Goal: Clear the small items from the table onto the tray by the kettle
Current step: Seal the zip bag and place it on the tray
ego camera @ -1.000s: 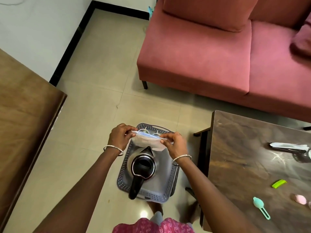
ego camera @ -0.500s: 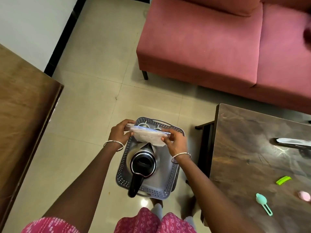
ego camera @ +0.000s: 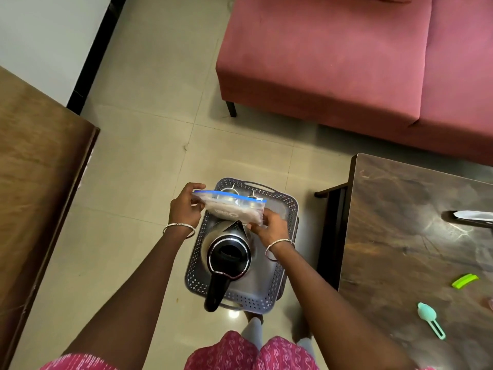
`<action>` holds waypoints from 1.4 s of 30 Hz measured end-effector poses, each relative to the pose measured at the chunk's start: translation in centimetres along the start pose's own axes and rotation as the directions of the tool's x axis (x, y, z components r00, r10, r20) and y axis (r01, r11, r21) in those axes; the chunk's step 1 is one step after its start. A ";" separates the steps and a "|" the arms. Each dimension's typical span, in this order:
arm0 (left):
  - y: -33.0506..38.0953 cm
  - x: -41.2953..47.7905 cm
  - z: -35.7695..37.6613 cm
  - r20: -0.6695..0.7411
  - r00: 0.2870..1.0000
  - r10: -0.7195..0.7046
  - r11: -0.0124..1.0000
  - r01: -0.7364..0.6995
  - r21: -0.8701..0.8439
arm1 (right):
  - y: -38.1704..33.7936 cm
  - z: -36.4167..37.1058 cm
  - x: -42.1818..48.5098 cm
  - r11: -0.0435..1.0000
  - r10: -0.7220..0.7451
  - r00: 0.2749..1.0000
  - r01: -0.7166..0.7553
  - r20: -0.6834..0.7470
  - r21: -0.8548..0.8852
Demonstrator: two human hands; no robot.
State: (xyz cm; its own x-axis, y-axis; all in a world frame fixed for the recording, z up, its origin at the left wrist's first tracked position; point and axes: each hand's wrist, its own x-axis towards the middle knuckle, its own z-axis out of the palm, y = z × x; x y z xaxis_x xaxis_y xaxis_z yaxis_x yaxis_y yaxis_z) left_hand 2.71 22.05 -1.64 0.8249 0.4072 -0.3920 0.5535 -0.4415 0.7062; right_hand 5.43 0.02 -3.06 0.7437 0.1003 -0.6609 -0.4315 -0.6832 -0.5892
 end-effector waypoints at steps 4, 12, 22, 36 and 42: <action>-0.5 -0.2 1.7 0.012 0.997 -0.076 0.988 0.076 -0.134 | 1.2 0.5 0.9 0.999 0.006 1.000 -0.007 -0.029 -0.042; -1.8 0.2 3.3 -0.012 1.000 0.023 0.995 -0.022 0.094 | 2.9 1.4 2.5 0.987 0.094 0.996 -0.093 0.003 -0.135; -1.5 0.5 3.4 -0.012 1.000 -0.007 0.993 0.008 0.114 | 3.4 1.4 3.3 0.986 0.159 0.987 -0.156 0.039 -0.053; 2.5 -8.1 0.1 -0.264 0.962 -0.063 0.998 0.055 -0.036 | 5.9 -2.7 -4.1 0.982 0.187 0.980 -0.184 -0.065 0.050; 7.1 -15.9 2.0 -0.370 0.929 0.013 0.995 -0.050 -0.091 | 7.4 -5.8 -9.7 0.995 0.053 0.988 -0.039 -0.146 0.097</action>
State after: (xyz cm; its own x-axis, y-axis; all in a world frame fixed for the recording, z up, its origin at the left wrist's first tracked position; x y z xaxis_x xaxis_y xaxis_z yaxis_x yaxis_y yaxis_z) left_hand -6.30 10.84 8.41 0.7312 0.6683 -0.1369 0.4986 -0.3865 0.7759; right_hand -1.97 -10.22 1.71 0.7861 -0.0425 -0.6166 -0.5077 -0.6134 -0.6049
